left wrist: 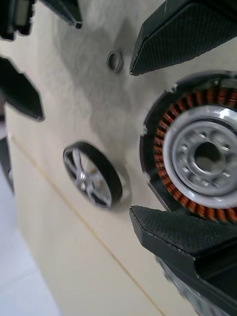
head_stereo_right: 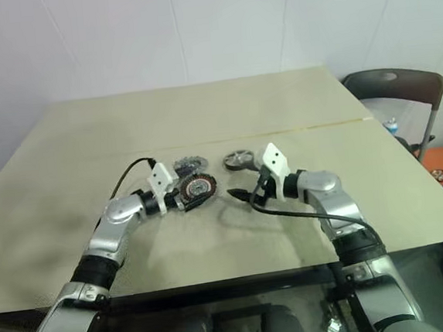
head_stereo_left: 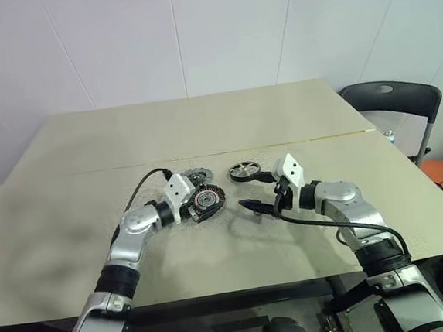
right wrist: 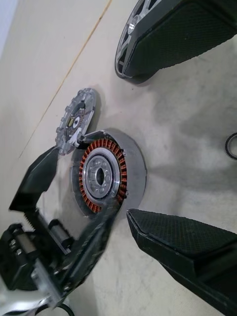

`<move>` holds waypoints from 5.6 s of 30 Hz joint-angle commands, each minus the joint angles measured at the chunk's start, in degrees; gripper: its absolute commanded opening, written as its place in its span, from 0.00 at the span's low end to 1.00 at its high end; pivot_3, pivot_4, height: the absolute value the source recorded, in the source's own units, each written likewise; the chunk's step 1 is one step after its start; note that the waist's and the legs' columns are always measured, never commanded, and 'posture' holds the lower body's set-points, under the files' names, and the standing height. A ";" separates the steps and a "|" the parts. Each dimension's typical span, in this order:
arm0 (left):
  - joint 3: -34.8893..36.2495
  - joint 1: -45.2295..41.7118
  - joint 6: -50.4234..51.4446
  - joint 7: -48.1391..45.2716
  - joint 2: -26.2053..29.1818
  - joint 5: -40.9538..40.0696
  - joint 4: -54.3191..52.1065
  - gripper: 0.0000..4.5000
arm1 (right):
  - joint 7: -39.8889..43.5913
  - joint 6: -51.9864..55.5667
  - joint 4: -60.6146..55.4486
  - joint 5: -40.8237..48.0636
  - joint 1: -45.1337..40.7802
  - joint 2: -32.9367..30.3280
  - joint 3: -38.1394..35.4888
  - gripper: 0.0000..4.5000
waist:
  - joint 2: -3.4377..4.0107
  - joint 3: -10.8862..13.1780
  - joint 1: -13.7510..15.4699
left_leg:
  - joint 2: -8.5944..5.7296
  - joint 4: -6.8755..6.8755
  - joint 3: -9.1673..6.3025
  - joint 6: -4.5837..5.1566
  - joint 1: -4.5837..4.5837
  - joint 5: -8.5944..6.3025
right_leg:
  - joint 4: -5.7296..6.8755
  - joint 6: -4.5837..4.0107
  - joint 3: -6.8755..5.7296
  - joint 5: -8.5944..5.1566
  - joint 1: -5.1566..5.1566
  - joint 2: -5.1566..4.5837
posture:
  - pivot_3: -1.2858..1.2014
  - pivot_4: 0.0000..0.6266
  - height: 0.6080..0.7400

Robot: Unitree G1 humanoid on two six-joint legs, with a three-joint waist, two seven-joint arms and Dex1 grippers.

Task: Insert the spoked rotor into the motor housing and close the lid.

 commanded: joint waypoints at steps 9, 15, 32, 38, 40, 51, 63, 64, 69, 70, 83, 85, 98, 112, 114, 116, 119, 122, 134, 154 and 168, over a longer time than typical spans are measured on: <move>-1.37 -1.07 -0.31 -4.71 2.89 1.96 1.04 1.00 | -1.03 -1.39 -1.18 0.41 -0.24 0.14 -0.59 0.99 | 0.00 0.00 0.06 | 0.00 0.00 -0.01 0.00 -0.01 0.00 | 0.01 0.00 0.01 0.00 -0.01 0.00 | 0.52 0.00 1.00; -5.04 -1.30 -1.05 -1.23 3.42 8.54 4.24 1.00 | -1.39 -1.55 -1.06 0.36 -0.52 0.57 -0.36 0.99 | 0.00 0.00 0.10 | -0.01 0.01 -0.01 0.01 0.03 0.00 | 0.02 0.00 0.01 0.00 0.03 0.00 | 0.52 0.00 1.00; -3.83 0.75 4.31 -4.47 2.55 4.00 0.25 0.05 | -3.06 -2.80 0.40 -0.54 -1.25 1.15 -0.05 1.00 | 0.00 -0.02 0.06 | 0.00 0.16 -0.03 0.00 0.19 0.01 | 0.17 0.00 0.00 -0.01 0.20 0.01 | 0.52 0.00 1.00; -2.46 4.62 10.66 -8.95 3.01 -2.27 -8.42 0.05 | -2.90 -3.32 1.90 -0.91 -2.08 1.33 0.34 1.00 | 0.00 -0.01 -0.09 | 0.01 0.11 -0.03 0.01 0.11 0.01 | 0.15 0.01 0.02 -0.01 0.08 0.02 | 0.52 0.00 1.00; -1.94 5.74 12.32 -9.56 3.68 -3.40 -10.72 0.05 | -2.85 -3.58 2.44 -1.00 -2.25 1.42 0.45 1.00 | 0.00 -0.01 -0.03 | 0.01 0.07 -0.01 0.05 0.05 -0.02 | 0.11 0.01 0.04 -0.01 0.03 0.00 | 0.52 0.00 1.00; -1.19 13.68 19.23 -14.45 10.86 -8.81 -22.22 0.05 | -2.66 -5.04 5.08 -1.74 -2.52 2.30 0.70 1.00 | 0.06 0.03 -0.31 | 0.03 -0.02 0.00 0.06 0.03 -0.04 | 0.04 -0.01 0.07 -0.02 -0.02 0.00 | 0.52 0.00 1.00; 1.45 11.88 12.58 -4.21 6.00 -6.66 -16.59 0.44 | -2.13 -4.38 4.26 -1.10 -2.10 2.29 0.24 1.00 | 0.08 0.03 0.02 | 0.02 0.07 0.00 0.02 0.15 -0.01 | 0.18 -0.01 0.06 -0.02 0.08 0.01 | 0.52 0.00 1.00; 1.88 11.59 12.50 -3.82 5.67 -7.04 -16.67 0.44 | -1.87 -4.02 4.01 -0.53 -2.07 2.35 -0.05 1.00 | 0.07 0.03 0.02 | 0.02 0.09 0.00 0.02 0.15 -0.01 | 0.18 -0.01 0.06 -0.02 0.08 0.01 | 0.52 0.00 1.00; 5.20 11.10 15.40 -3.64 4.88 -12.10 -19.17 0.44 | 1.50 -0.10 0.72 3.94 -1.44 0.44 -2.28 1.00 | 0.07 0.04 0.02 | 0.02 0.10 0.00 0.02 0.09 0.00 | 0.18 0.00 0.06 -0.02 0.03 0.01 | 0.52 0.00 1.00; 6.01 11.46 16.07 -3.77 4.94 -13.27 -19.90 0.44 | 2.42 0.42 0.67 3.90 -1.15 -0.79 -2.32 1.00 | 0.08 0.04 0.02 | 0.02 0.10 -0.01 0.02 0.09 0.00 | 0.18 0.00 0.06 -0.02 0.03 0.01 | 0.52 0.00 1.00; 10.77 16.42 21.51 -3.87 6.72 -20.32 -26.90 0.44 | 3.10 0.96 5.93 -1.27 1.33 -4.67 1.37 1.00 | 0.07 0.06 0.04 | 0.02 0.09 0.01 0.05 0.06 -0.03 | 0.06 -0.01 0.06 -0.03 0.08 -0.01 | 0.52 0.00 1.00; 11.24 16.37 21.46 -3.64 6.79 -20.41 -26.63 0.44 | 1.62 0.63 6.46 -1.98 1.14 -3.36 1.60 1.00 | 0.07 0.07 -0.01 | 0.02 0.09 0.01 0.05 0.07 -0.03 | 0.06 -0.01 0.06 -0.03 0.08 0.00 | 0.52 0.00 1.00; 15.34 17.05 19.75 -2.50 8.72 -20.19 -25.12 0.46 | -1.30 -1.02 9.68 -4.75 1.75 -0.25 3.11 0.72 | 0.06 0.06 -0.05 | 0.03 0.08 0.00 0.04 0.12 -0.03 | 0.10 -0.01 0.05 -0.03 0.08 0.03 | 0.52 0.00 1.00; 18.80 16.59 18.29 -0.97 10.27 -19.70 -22.93 0.46 | -0.69 3.04 -0.22 1.69 -3.73 4.38 0.82 0.15 | 0.13 0.10 -0.27 | 0.02 0.08 0.01 0.03 0.04 -0.03 | 0.13 -0.01 0.08 -0.03 -0.01 0.01 | 0.52 0.00 1.00; 18.61 16.32 18.27 -0.96 10.17 -19.67 -22.77 0.46 | -1.34 4.59 -2.79 2.85 -5.86 5.99 0.82 0.15 | 0.15 0.12 -0.44 | 0.03 0.08 0.02 0.01 0.03 -0.01 | 0.19 0.00 0.11 -0.02 -0.07 0.03 | 0.52 0.00 1.00; 18.33 16.36 18.27 -0.97 9.98 -19.64 -22.81 0.46 | -2.07 5.09 -3.68 1.09 -6.95 6.74 3.06 0.15 | 0.13 0.10 -0.29 | 0.03 0.07 -0.01 -0.01 0.04 -0.01 | 0.21 0.00 0.08 -0.02 -0.08 0.04 | 0.52 0.00 1.00; 18.11 16.45 18.33 -0.75 9.67 -19.67 -23.07 0.46 | -4.34 5.60 -2.03 -3.89 -7.83 7.31 7.78 0.15 | 0.01 0.03 0.17 | 0.01 0.04 -0.07 -0.01 0.05 -0.01 | 0.11 0.00 0.01 -0.02 -0.04 0.02 | 0.52 0.00 1.00; 17.84 16.65 18.32 -0.48 9.51 -19.46 -23.12 0.46 | -5.48 6.05 0.55 -5.97 -8.65 8.86 10.68 0.15 | 0.05 0.06 0.01 | -0.09 0.04 -0.06 0.00 -0.02 -0.02 | 0.07 -0.02 0.01 -0.02 -0.04 -0.06 | 0.52 0.00 1.00; 18.36 18.29 17.79 -1.27 9.66 -19.59 -23.21 0.46 | -5.03 7.15 4.26 -8.81 -9.81 11.55 15.53 0.15 | 0.07 0.07 -0.17 | -0.03 -0.03 -0.04 -0.01 0.01 -0.02 | 0.12 -0.02 0.02 -0.02 -0.11 0.01 | 0.52 0.00 1.00; 17.80 18.91 17.12 -1.22 9.25 -18.86 -22.04 0.46 | -3.87 5.57 8.62 -10.75 -10.45 14.34 17.01 0.15 | 0.07 0.07 -0.50 | -0.03 -0.03 -0.04 -0.03 0.06 0.00 | 0.17 -0.01 0.01 -0.02 -0.09 0.02 | 0.52 0.00 1.00; 17.54 19.12 17.04 -1.06 8.95 -18.76 -21.97 0.46 | -4.61 5.53 8.84 -11.10 -10.76 15.63 16.73 0.15 | 0.08 0.08 -0.55 | -0.03 -0.03 -0.04 -0.04 0.06 0.00 | 0.17 -0.01 0.01 -0.02 -0.10 0.02 | 0.52 0.00 1.00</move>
